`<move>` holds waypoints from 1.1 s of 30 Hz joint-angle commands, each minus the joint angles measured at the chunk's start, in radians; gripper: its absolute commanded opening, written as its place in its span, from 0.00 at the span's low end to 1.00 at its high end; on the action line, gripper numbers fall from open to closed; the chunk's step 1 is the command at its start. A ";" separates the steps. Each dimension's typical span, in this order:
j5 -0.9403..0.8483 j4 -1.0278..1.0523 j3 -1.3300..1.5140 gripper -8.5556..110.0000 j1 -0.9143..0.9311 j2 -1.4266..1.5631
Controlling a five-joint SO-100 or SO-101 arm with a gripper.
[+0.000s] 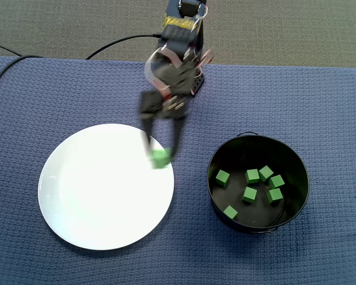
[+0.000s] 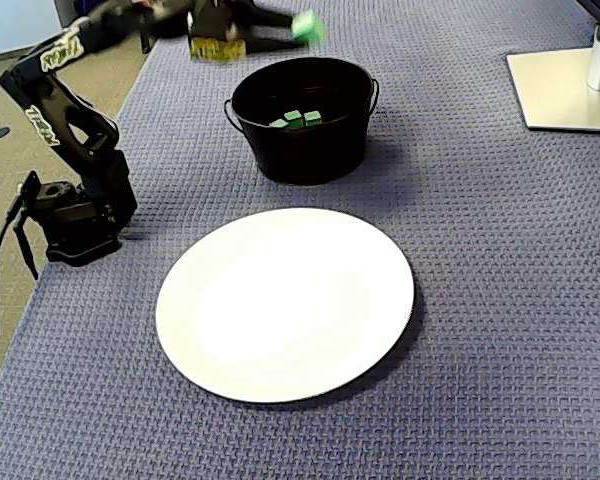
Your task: Pick up the items on the white plate and put them in the black container.
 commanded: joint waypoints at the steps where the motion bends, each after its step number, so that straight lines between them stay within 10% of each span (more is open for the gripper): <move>1: 0.089 0.255 -0.219 0.07 -0.222 0.064; 23: 0.408 0.224 0.163 0.07 -0.680 -0.270; 33: 0.476 0.258 0.186 0.30 -0.586 -0.158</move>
